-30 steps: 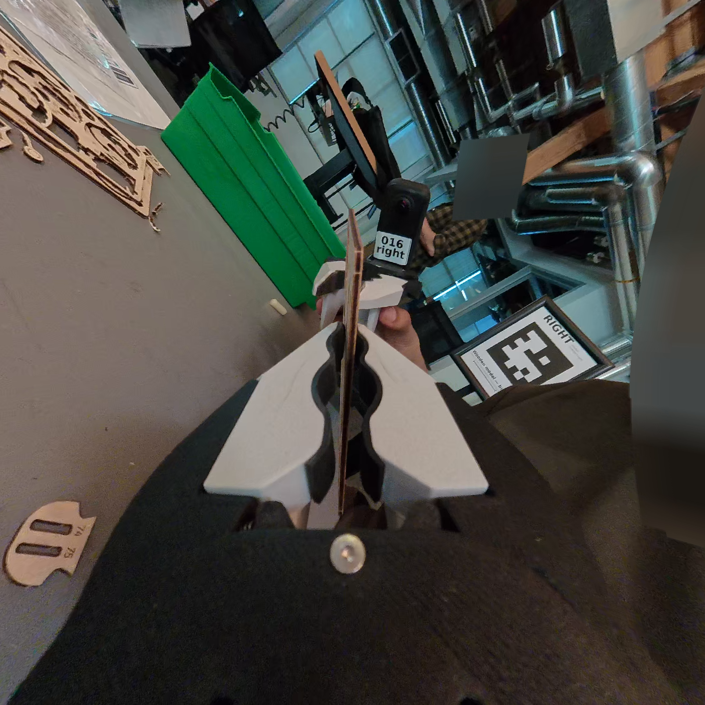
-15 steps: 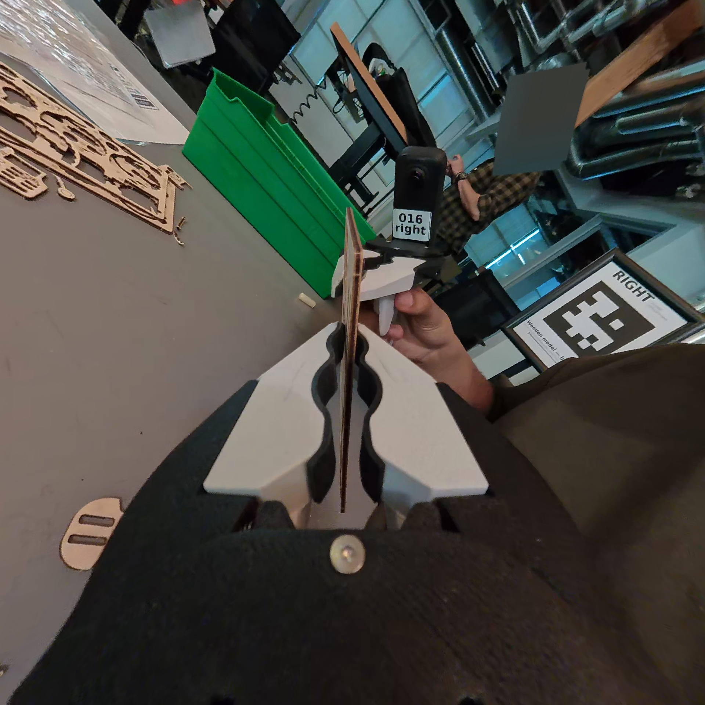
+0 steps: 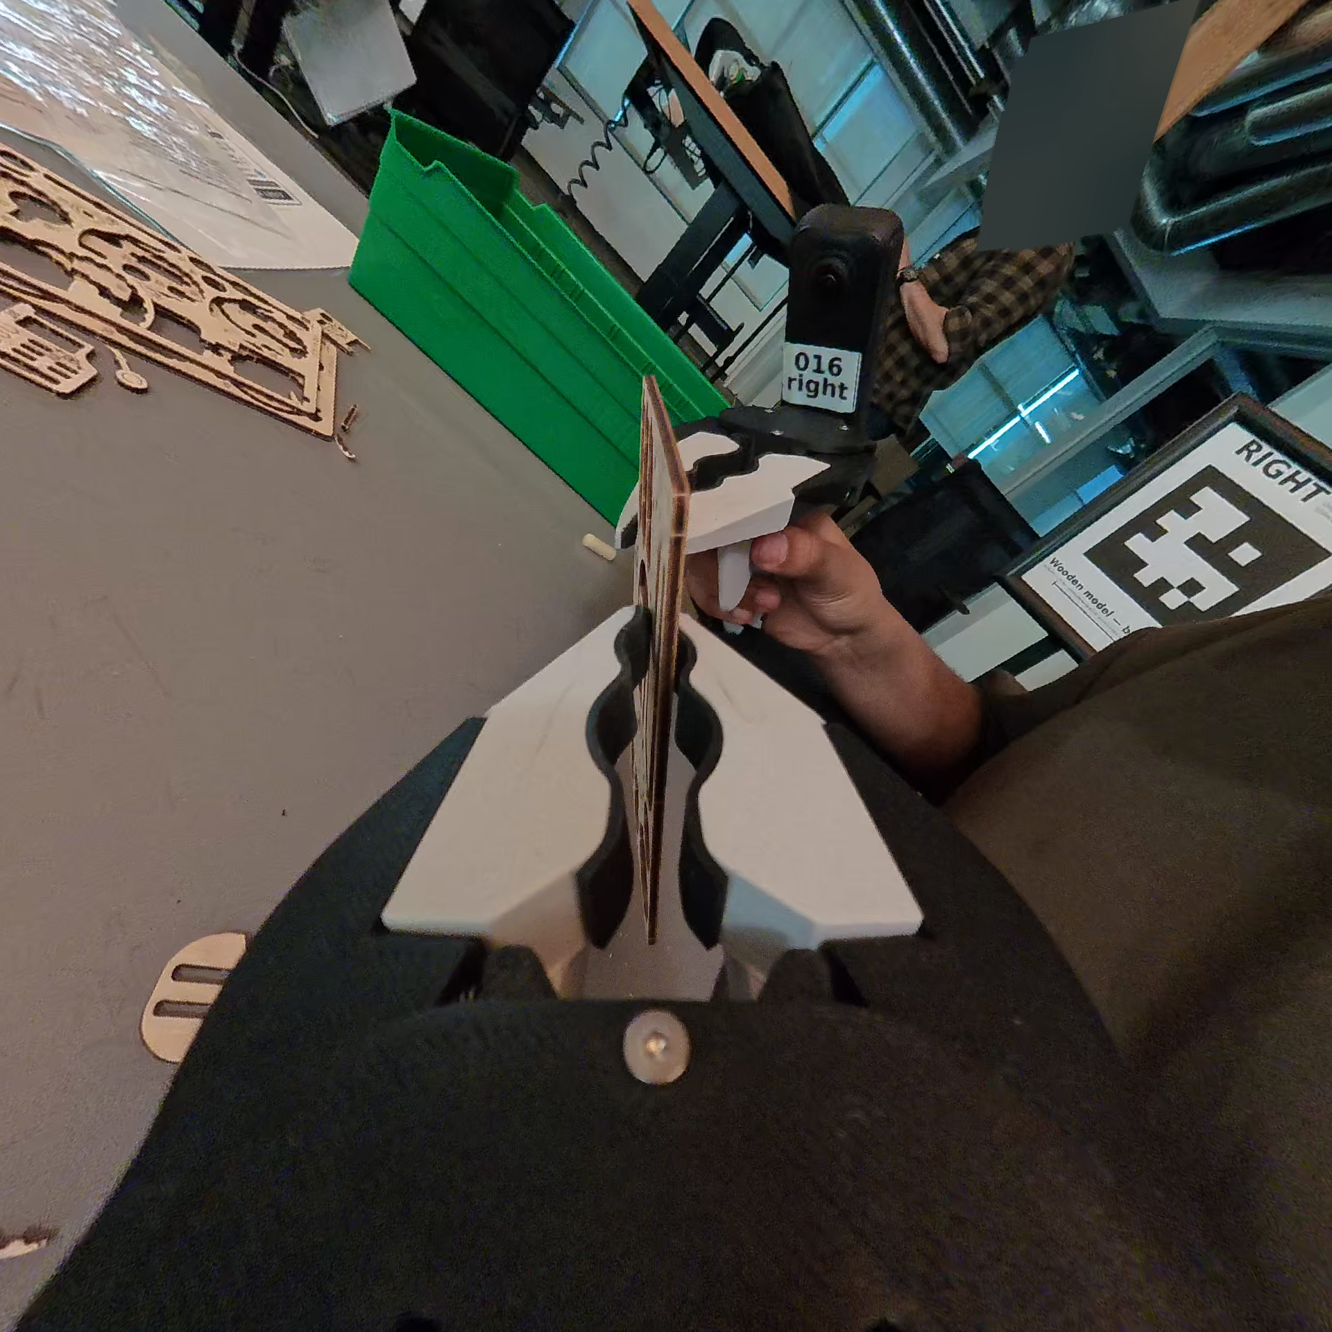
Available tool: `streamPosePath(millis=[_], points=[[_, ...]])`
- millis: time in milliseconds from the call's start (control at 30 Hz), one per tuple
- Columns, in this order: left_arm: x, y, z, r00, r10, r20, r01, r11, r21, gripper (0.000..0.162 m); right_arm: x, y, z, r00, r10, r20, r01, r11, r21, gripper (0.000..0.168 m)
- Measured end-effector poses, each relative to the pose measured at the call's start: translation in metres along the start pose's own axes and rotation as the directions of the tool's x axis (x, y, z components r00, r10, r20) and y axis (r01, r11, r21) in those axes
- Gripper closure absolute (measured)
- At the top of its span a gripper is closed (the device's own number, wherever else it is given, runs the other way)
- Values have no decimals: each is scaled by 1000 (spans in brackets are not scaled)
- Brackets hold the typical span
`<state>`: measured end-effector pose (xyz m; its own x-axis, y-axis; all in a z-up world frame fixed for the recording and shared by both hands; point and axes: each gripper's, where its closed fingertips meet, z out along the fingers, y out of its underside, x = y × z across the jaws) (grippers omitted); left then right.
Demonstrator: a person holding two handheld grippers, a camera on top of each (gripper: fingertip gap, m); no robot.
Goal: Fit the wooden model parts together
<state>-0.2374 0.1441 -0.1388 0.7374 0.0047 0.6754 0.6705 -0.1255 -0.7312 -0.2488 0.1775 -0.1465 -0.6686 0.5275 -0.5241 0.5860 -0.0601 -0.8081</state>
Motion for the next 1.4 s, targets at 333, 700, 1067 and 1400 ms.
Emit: streamPosePath(millis=[333,700,1067,1400], points=[[1,3,3,1000,19,21,-19,1000,-6,159,7,4,1,990,-83,-111,79,996,-37,164],[-8,-15,-9,995,-97,-28,99,992,76,161,2,-15,-12,997,-56,-54,59,997,57,149],[-6,-21,-13,991,-118,-70,125,986,111,161,-7,7,1,998,7,60,-5,999,-43,165],[-5,-20,-13,995,-87,-58,93,990,102,161,-10,7,-2,993,50,111,-45,998,-46,163]])
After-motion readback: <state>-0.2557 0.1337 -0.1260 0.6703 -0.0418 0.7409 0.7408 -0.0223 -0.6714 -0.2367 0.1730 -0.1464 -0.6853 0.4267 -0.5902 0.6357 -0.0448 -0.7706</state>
